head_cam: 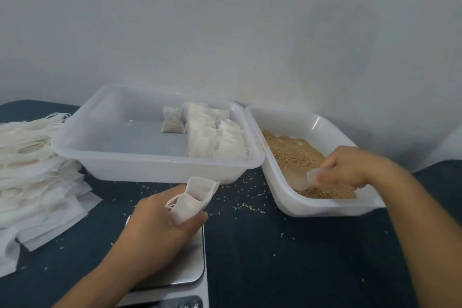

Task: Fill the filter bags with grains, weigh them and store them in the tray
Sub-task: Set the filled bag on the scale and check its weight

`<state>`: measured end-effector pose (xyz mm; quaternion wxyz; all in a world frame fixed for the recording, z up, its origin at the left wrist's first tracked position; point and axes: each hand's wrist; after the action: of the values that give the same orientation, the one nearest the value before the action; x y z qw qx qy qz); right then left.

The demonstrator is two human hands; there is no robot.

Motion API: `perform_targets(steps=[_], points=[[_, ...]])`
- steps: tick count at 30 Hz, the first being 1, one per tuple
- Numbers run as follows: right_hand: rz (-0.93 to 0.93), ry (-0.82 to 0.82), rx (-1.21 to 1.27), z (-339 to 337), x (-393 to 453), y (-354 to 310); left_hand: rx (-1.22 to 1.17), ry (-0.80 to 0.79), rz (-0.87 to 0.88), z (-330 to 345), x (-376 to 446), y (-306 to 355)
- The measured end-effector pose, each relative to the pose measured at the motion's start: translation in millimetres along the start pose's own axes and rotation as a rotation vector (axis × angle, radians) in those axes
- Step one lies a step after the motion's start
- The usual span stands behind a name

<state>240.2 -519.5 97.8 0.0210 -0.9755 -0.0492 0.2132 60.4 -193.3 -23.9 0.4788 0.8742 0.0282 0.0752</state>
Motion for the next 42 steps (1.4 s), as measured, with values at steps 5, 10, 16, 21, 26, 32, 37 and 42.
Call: perform_targets(steps=[5, 10, 16, 21, 26, 32, 37, 42], points=[[-0.050, 0.134, 0.246, 27.7, 14.3, 3.4, -0.017, 0.010, -0.005, 0.8, -2.3, 0.6], [-0.068, 0.278, 0.510, 37.1, -2.4, 13.9, -0.028, 0.024, -0.021, 1.0, -1.4, 0.4], [-0.163, 0.458, 0.664, 37.6, -35.6, -5.4, -0.033, 0.025, -0.034, 1.0, -3.7, 3.5], [-0.332, 0.362, 0.729, 26.9, -70.9, -35.1, -0.008, 0.049, -0.054, -4.4, -1.7, 0.1], [-0.415, 0.018, 0.554, 13.6, -106.5, -54.8, 0.048, 0.086, -0.039, -10.7, 0.8, -1.5], [-0.432, -0.027, 0.338, -7.1, -121.9, -74.3, 0.074, 0.090, -0.045, -11.9, 3.5, -6.4], [-0.524, 0.055, 0.130, -23.1, -130.1, -106.8, 0.132, 0.096, -0.032, -10.6, 3.7, -8.0], [-0.534, 0.068, -0.138, -43.1, -128.7, -134.3, 0.212, 0.097, -0.016, -9.9, 3.7, -9.2]])
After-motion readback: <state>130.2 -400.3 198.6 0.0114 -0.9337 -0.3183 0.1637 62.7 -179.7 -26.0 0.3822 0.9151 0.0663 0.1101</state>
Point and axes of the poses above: each hand's wrist, its own x-axis towards the middle knuckle, its own z-axis out of the palm, y = z × x, and after that the axes turned 7 degrees about -y, right-handed
